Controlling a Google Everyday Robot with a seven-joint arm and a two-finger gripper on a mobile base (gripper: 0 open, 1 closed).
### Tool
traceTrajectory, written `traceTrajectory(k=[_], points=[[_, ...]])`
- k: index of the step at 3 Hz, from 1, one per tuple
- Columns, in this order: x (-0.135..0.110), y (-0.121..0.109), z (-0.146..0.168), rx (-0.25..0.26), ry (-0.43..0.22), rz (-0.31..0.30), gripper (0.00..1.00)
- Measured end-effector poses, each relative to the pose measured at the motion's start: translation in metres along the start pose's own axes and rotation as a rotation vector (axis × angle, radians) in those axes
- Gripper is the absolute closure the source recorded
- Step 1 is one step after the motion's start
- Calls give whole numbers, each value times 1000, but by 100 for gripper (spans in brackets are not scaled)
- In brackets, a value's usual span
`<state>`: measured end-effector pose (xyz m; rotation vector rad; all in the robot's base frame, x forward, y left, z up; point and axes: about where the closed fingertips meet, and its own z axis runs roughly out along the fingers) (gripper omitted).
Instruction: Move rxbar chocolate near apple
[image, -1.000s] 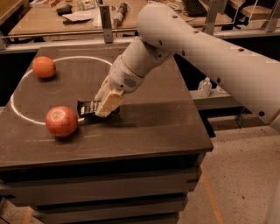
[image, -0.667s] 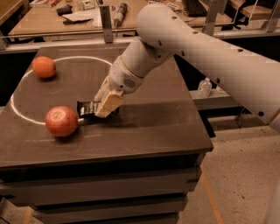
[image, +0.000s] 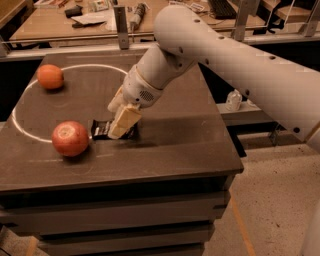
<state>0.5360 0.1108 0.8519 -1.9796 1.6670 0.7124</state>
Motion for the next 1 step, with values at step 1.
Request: traceTrajectory(k=[1], points=[[0,0,1,-2,0,-1,0]])
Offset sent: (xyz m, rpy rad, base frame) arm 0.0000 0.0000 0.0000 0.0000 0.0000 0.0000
